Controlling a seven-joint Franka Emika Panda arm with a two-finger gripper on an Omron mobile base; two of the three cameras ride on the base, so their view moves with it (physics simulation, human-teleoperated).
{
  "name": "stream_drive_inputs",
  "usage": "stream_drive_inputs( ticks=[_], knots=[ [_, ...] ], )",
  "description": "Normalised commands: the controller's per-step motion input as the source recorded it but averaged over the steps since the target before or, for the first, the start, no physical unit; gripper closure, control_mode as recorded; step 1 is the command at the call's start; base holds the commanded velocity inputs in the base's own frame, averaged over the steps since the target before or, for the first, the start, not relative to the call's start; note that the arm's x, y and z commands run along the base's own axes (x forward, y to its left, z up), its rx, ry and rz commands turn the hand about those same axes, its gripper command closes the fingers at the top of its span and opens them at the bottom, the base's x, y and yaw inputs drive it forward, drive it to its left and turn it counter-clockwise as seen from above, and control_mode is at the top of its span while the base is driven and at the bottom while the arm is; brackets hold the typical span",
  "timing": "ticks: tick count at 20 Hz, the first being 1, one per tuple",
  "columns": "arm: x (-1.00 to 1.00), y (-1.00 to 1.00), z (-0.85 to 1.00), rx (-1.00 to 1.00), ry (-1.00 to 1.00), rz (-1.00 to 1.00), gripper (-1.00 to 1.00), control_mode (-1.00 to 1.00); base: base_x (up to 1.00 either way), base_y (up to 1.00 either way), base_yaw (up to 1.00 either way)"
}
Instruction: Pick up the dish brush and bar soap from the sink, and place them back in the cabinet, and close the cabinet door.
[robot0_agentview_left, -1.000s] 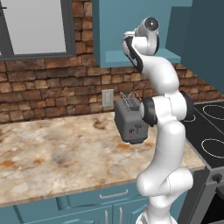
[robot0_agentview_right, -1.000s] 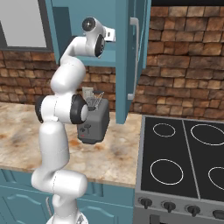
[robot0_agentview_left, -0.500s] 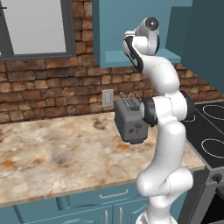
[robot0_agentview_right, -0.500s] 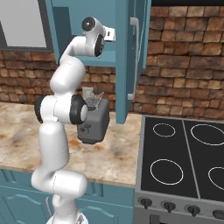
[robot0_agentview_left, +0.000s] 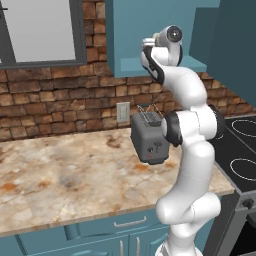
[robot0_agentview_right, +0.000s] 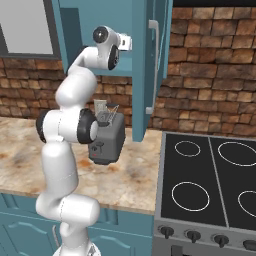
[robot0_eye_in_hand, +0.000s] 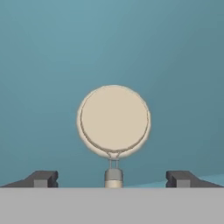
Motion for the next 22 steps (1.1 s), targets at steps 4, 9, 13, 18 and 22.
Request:
stream_drive_inputs(
  ticks=[4,9,13,18,22],
  knots=[
    [0.00,0.00,-0.21,0.00,-0.15,0.00,-1.00,-1.00,0.00,0.00,0.00],
    [-0.18,0.00,-0.02,0.00,-0.08,0.00,-1.00,-1.00,0.00,0.00,0.00],
    [-0.35,0.00,0.00,0.00,-0.05,0.00,-1.00,-1.00,0.00,0.00,0.00],
    [-0.43,0.00,0.12,0.00,-0.02,0.00,-1.00,-1.00,0.00,0.00,0.00],
    [-0.49,0.00,0.26,0.00,0.00,0.00,-1.00,-1.00,0.00,0.00,0.00]
  ],
)
